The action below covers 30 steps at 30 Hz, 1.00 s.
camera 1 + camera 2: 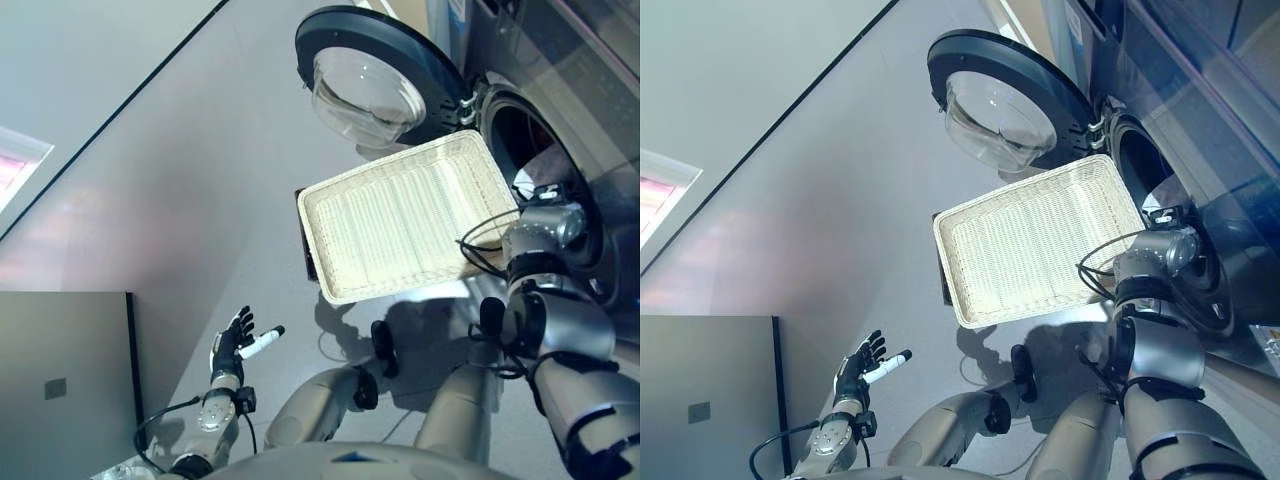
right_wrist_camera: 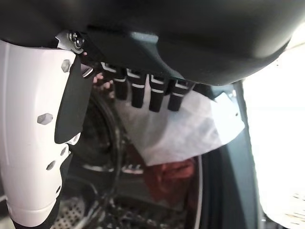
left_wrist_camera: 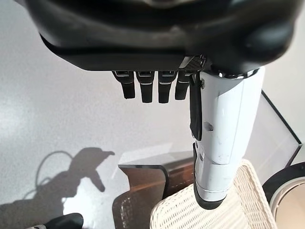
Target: Pick up the clothes and place them into the washing machine
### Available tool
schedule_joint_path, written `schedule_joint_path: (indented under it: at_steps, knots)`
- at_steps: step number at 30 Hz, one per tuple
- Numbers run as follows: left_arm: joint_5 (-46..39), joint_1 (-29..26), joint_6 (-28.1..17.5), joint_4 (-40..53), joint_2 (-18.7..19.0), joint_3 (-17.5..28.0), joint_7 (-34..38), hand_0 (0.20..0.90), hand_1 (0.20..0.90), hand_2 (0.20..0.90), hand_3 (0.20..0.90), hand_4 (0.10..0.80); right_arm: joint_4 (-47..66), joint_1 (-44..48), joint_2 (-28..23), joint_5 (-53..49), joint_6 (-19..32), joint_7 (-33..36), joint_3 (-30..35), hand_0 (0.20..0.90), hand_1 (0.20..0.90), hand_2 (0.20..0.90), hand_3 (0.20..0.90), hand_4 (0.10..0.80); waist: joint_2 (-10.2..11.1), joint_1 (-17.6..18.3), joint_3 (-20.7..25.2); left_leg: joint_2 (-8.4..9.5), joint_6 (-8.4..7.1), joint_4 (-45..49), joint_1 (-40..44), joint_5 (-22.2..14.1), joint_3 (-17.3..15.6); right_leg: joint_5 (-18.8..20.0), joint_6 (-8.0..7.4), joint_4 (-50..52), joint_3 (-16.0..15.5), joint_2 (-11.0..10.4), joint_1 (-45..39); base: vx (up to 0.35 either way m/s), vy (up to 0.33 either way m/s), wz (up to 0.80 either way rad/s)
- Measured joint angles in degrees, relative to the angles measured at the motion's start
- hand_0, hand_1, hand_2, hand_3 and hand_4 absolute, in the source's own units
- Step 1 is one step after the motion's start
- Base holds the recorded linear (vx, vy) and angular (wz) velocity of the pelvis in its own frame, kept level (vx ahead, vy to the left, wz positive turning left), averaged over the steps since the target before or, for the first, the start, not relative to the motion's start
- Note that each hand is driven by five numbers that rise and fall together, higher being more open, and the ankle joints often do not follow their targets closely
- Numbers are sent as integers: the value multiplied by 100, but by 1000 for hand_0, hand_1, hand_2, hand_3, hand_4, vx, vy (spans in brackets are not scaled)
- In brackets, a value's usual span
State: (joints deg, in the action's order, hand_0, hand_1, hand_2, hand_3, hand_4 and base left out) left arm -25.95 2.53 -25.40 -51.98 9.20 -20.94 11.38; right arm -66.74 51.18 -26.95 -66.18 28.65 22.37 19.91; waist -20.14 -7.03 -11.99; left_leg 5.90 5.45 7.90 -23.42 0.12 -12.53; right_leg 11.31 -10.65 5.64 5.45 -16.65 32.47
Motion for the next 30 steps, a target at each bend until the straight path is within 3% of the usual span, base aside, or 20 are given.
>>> schedule_joint_path:
  at_steps: [8, 11, 22, 24, 30]
  knots:
    - [44, 103, 16, -72, 2, 10, 0, 900, 900, 900, 900, 800, -424, -281, 276, 258, -27, -7, -259, 900, 900, 900, 900, 800, 105, -12, 235, 2, -40, 1, -2, -9, 9, -6, 0, 9, -5, -5, 8, 1, 0, 1]
    - [77, 118, 55, -199, 1, 24, 9, 900, 900, 900, 900, 800, -937, -413, 260, 447, -377, -4, -602, 900, 900, 900, 900, 800, 133, -13, 338, 1, -36, -4, -3, -6, 2, -33, -24, -1, -7, -8, 10, -2, -6, -1]
    - [54, 291, 51, -11, -58, 58, -28, 900, 900, 900, 900, 800, -640, -644, 518, 297, -484, -151, -675, 900, 900, 900, 900, 800, 59, -199, 370, -24, -83, 46, -220, 29, 13, -83, 17, 262, -13, 10, 339, -26, -20, 1]
    - [49, 289, 53, 22, -66, 59, -68, 900, 900, 900, 900, 800, -550, -604, 435, 218, -472, -240, -664, 900, 900, 900, 900, 800, -8, -292, 329, -52, -61, 157, -329, 45, 55, -177, 47, 457, -50, 20, 452, -79, -90, 18]
    - [49, 308, 82, 86, -26, 58, -175, 900, 900, 900, 900, 800, -683, 16, 67, -72, -367, -237, -461, 900, 900, 900, 900, 800, 5, -345, -101, -189, -265, 1239, -953, -349, 340, -921, 225, 1977, -143, 28, 1158, -9, -88, 26]
